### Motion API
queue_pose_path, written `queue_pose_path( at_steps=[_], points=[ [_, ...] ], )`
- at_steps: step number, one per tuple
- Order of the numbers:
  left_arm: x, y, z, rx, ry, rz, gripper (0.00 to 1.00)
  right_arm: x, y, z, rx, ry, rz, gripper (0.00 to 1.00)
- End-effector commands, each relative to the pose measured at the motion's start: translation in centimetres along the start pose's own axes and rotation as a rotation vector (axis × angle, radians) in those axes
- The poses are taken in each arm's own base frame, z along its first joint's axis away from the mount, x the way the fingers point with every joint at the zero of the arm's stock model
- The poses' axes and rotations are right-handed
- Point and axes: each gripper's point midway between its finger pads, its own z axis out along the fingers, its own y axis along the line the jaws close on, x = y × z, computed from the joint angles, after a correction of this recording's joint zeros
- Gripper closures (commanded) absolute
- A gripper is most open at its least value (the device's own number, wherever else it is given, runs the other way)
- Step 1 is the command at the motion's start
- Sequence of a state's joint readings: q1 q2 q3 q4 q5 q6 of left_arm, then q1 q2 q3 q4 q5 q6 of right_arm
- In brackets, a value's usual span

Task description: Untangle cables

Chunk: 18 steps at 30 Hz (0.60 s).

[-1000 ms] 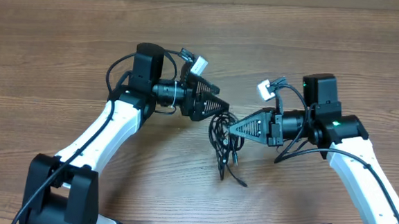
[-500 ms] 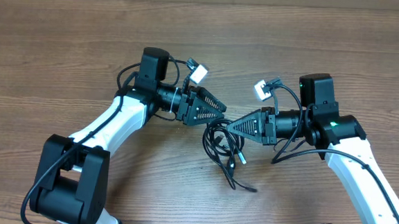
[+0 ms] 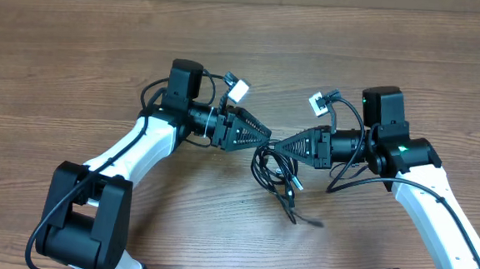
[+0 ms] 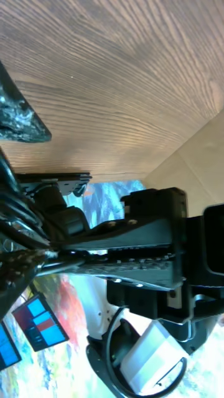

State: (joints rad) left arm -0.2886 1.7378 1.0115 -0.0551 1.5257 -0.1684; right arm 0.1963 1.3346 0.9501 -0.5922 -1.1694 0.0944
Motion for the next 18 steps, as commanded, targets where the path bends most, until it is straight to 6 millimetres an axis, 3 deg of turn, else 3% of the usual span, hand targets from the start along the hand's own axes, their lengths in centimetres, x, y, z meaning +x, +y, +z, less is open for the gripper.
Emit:
queue_pose_path(
  at_steps=[1,5,7,8,9,13,15,17,18],
  points=[
    [1.0,-0.2,0.4,0.042,0.017,-0.009,0.48,-0.6,0.0,-0.3,0.013,-0.017,-0.01,0.96],
    [1.0,-0.3,0.4,0.043,0.017,-0.01,0.66,-0.7,-0.3,-0.3,0.028,-0.019,-0.009,0.96],
    [1.0,-0.3,0.4,0.043,0.017,-0.01,0.73,-0.8,-1.4,-0.4,0.093,-0.031,0.006,0.96],
    [1.0,-0.2,0.4,0.042,0.017,-0.01,0.76,-1.0,-2.3,-0.5,0.144,-0.041,0.032,0.9],
    [1.0,-0.3,0.4,0.042,0.017,-0.009,0.76,-1.0,-3.6,-0.7,0.221,-0.054,0.07,0.79],
    [1.0,-0.2,0.4,0.039,0.016,-0.009,0.79,0.6,-11.1,-4.4,0.701,-0.131,0.338,0.81],
    [0.9,0.5,0.5,-0.003,0.01,-0.01,0.78,2.6,-13.6,-7.1,0.917,-0.15,0.462,0.8],
    [0.9,2.8,0.3,-0.136,-0.005,-0.035,0.55,4.4,-14.4,-8.6,1.03,-0.12,0.516,0.7],
    [1.0,3.8,0.2,-0.195,-0.01,-0.05,0.49,4.8,-14.3,-8.7,1.035,-0.106,0.523,0.67]
  ],
)
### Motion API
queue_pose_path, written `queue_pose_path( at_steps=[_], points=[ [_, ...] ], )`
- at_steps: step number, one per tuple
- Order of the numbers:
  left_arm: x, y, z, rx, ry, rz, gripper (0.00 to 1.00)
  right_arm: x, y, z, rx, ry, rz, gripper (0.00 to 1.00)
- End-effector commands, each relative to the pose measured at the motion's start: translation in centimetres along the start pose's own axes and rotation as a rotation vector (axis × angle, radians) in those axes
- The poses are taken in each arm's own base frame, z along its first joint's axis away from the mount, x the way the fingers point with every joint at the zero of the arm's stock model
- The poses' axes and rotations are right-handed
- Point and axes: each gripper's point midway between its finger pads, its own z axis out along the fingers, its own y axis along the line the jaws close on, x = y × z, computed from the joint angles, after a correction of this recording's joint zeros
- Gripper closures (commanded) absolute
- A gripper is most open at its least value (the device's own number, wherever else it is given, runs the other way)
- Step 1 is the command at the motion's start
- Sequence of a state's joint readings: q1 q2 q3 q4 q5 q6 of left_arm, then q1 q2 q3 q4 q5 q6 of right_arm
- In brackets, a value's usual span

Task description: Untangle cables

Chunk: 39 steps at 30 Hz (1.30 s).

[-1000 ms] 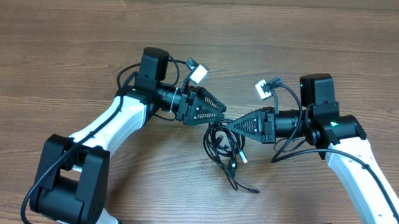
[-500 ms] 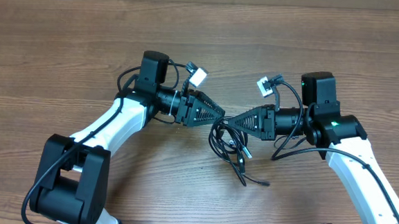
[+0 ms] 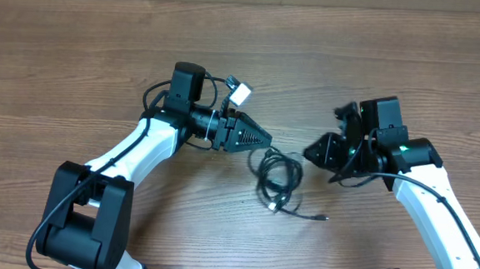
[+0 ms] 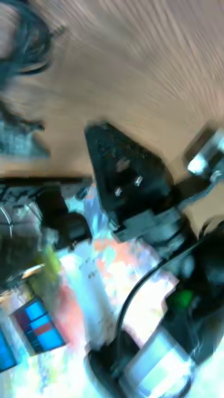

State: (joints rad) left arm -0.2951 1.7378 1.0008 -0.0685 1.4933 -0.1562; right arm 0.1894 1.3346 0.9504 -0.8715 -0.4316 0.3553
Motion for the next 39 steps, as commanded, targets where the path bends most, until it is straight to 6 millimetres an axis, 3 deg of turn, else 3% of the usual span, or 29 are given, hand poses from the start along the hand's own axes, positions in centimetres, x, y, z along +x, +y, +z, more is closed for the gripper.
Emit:
queue_pose_path(
  at_steps=[1,3,6,9,11,12,15,28,37,39],
  points=[
    [0.6,4.4,-0.2,-0.236,-0.016,-0.059,0.41,-1.0,-4.4,-0.9,0.256,-0.085,0.1,0.65],
    [1.0,6.2,-0.7,-0.341,-0.019,-0.095,0.35,-0.4,-4.7,-0.9,0.268,-0.062,0.108,0.62],
    [2.0,8.3,-1.6,-0.478,-0.012,-0.158,0.35,0.4,-5.0,-1.0,0.283,-0.032,0.12,0.62],
    [3.1,10.8,-3.3,-0.658,0.001,-0.207,0.25,0.8,-5.0,-1.0,0.282,-0.015,0.128,0.62],
    [3.6,12.3,-4.6,-0.774,0.018,-0.193,0.24,1.0,-4.3,-0.8,0.241,0.0,0.13,0.61],
    [3.8,12.7,-5.0,-0.806,0.038,-0.156,0.24,1.2,-3.0,-0.5,0.168,0.025,0.129,0.6],
    [4.0,12.6,-4.8,-0.804,0.064,-0.115,0.28,1.4,-1.8,-0.4,0.102,0.044,0.122,0.59],
    [6.0,14.1,-2.7,-1.001,0.29,0.122,0.3,1.4,-1.8,-0.4,0.101,0.042,0.122,0.6],
    [6.1,13.9,-0.7,-1.004,0.345,0.237,0.43,1.4,-1.8,-0.4,0.101,0.043,0.122,0.61],
    [6.1,13.9,-0.6,-1.004,0.348,0.24,0.42,1.4,-1.8,-0.4,0.101,0.043,0.122,0.61]
  ],
)
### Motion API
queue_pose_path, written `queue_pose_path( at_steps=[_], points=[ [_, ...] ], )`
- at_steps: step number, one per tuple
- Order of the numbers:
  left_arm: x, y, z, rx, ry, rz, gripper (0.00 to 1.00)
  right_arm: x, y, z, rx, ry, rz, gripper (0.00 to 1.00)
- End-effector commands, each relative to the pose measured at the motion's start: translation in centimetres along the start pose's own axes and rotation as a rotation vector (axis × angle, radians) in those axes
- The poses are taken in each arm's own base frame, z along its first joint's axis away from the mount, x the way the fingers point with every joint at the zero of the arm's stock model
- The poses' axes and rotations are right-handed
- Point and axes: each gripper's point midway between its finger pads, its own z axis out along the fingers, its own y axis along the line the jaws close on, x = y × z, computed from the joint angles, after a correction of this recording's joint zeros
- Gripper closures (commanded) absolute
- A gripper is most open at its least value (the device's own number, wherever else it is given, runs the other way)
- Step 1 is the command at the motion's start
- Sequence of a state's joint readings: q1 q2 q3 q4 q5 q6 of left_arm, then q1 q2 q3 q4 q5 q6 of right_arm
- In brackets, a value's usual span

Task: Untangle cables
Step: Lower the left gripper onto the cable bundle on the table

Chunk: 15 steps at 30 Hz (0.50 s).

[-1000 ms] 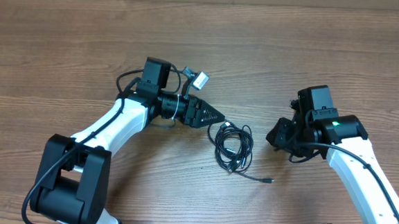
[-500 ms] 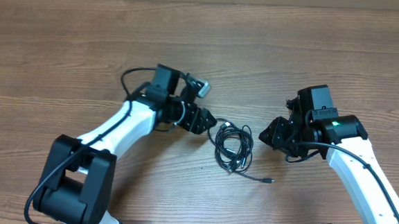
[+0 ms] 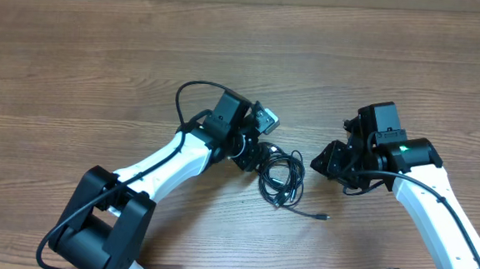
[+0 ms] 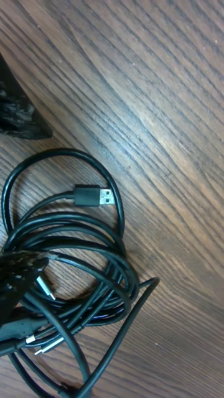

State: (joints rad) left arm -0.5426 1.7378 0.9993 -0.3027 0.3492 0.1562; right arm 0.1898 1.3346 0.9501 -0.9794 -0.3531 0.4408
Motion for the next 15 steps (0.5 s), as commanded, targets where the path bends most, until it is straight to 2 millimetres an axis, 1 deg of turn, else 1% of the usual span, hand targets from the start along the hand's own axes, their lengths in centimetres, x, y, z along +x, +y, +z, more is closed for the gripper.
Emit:
queue_pose_path(
  at_steps=[1,4,6,8,12,14,15],
  points=[
    [0.7,0.0,0.5,-0.018,0.023,0.037,0.41,-0.3,0.5,-0.3,-0.015,-0.01,-0.006,0.61],
    [1.0,-0.1,0.7,-0.011,0.036,0.033,0.39,-0.3,0.5,-0.3,-0.015,-0.01,-0.007,0.61],
    [1.8,-0.1,1.3,-0.003,0.062,0.025,0.36,-0.4,0.5,-0.3,-0.016,-0.013,-0.008,0.61],
    [2.5,-0.3,2.0,0.01,0.089,0.019,0.31,-0.4,0.5,-0.3,-0.016,-0.013,-0.008,0.61],
    [4.3,-1.1,4.0,0.037,0.152,0.023,0.29,-0.4,0.5,-0.3,-0.016,-0.012,-0.007,0.61],
    [5.1,-1.7,4.7,0.051,0.18,0.031,0.32,-0.4,0.5,-0.3,-0.016,-0.012,-0.008,0.61],
    [5.4,-1.8,5.0,0.047,0.19,0.036,0.36,-0.4,0.5,-0.3,-0.016,-0.013,-0.008,0.61]
  ],
)
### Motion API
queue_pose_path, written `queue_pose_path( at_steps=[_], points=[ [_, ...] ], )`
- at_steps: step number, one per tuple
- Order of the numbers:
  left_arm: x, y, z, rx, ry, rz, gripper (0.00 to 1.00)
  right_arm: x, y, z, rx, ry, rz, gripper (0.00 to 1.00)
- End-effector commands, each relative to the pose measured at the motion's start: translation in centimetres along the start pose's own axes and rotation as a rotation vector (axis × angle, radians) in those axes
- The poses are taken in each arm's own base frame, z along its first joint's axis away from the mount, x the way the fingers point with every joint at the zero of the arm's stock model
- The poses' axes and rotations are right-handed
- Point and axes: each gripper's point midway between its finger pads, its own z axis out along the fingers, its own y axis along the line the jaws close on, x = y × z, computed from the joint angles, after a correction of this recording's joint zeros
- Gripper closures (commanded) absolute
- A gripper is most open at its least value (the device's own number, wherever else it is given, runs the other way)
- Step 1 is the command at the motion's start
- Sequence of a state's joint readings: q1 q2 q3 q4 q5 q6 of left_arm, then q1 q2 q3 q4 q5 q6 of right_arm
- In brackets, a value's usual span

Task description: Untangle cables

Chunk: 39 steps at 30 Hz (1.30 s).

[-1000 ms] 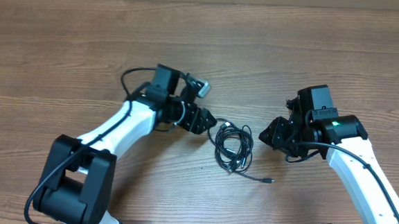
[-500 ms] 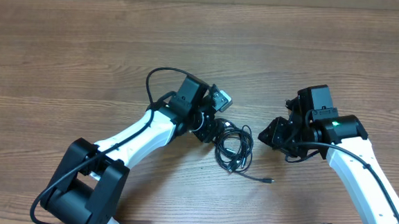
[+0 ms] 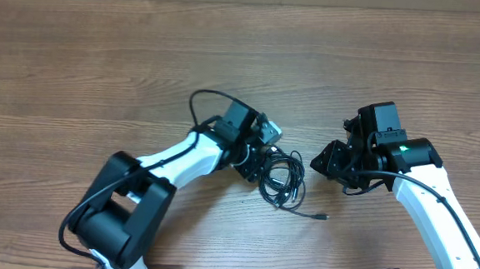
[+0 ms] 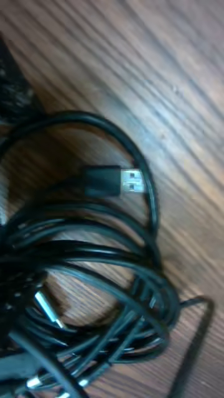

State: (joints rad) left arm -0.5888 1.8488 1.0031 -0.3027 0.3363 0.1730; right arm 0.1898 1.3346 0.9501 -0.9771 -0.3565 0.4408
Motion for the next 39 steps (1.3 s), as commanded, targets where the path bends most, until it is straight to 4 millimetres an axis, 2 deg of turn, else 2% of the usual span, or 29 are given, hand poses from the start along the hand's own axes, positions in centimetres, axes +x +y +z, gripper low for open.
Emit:
queue_pose_path(
  at_steps=[1,2,3,5,7,10,14,15,18,21,23,26,30,32,34,35,36,37,39],
  points=[
    [2.4,-0.9,2.0,0.01,0.086,0.02,0.46,-0.4,0.4,-0.3,-0.012,-0.012,-0.007,0.61],
    [2.4,-0.8,2.0,-0.003,0.089,0.024,0.58,-0.4,0.4,-0.3,-0.012,-0.012,-0.007,0.61],
    [2.3,-0.8,2.0,-0.003,0.086,0.025,0.76,-0.4,0.4,-0.3,-0.012,-0.012,-0.007,0.61],
    [1.8,-0.4,1.6,-0.008,0.073,0.008,0.95,-0.4,0.4,-0.3,-0.012,-0.012,-0.007,0.61],
    [0.8,0.2,0.7,-0.02,0.051,-0.03,0.96,-0.4,0.4,-0.3,-0.012,-0.012,-0.007,0.61],
    [-1.7,1.4,-1.9,-0.041,-0.023,-0.088,0.96,-0.4,0.4,-0.3,-0.012,-0.012,-0.007,0.61],
    [-6.1,1.9,-7.5,-0.041,-0.175,-0.085,0.96,-0.5,0.5,-0.3,-0.016,-0.019,-0.01,0.61],
    [-7.7,1.6,-9.8,-0.024,-0.241,-0.072,0.96,-0.6,0.8,-0.3,-0.029,-0.023,-0.016,0.61],
    [-9.6,0.7,-13.5,0.012,-0.341,-0.045,0.91,-0.6,2.3,-0.4,-0.113,-0.011,-0.087,0.61],
    [-10.2,-0.2,-16.4,0.022,-0.399,-0.025,0.89,-0.8,3.7,-0.6,-0.183,-0.02,-0.175,0.63],
    [-9.8,-0.7,-17.3,0.022,-0.399,-0.024,0.9,-1.1,4.0,-0.7,-0.192,-0.036,-0.201,0.65],
    [-9.1,-1.4,-17.9,0.034,-0.383,-0.032,0.94,-1.6,4.5,-1.2,-0.206,-0.057,-0.241,0.65],
    [-8.7,-2.4,-18.3,0.08,-0.374,-0.031,0.94,-2.0,6.6,-2.6,-0.285,-0.079,-0.33,0.61],
    [-8.7,-2.1,-18.2,0.063,-0.372,-0.034,0.92,-2.1,7.0,-2.9,-0.3,-0.086,-0.338,0.61],
    [-8.5,-1.0,-18.0,0.002,-0.359,-0.048,0.83,-2.0,7.1,-2.9,-0.303,-0.082,-0.337,0.6],
    [-8.3,-0.2,-17.7,-0.037,-0.349,-0.058,0.66,-1.9,7.0,-2.8,-0.301,-0.077,-0.334,0.61],
    [-8.1,0.5,-17.4,-0.07,-0.336,-0.067,0.55,-1.9,6.9,-2.8,-0.299,-0.073,-0.331,0.6],
    [-8.0,0.9,-17.1,-0.089,-0.326,-0.074,0.47,-1.8,6.9,-2.8,-0.296,-0.07,-0.329,0.6],
    [-7.7,1.6,-16.3,-0.108,-0.303,-0.085,0.41,-1.8,6.3,-2.6,-0.265,-0.072,-0.32,0.61]
  ],
)
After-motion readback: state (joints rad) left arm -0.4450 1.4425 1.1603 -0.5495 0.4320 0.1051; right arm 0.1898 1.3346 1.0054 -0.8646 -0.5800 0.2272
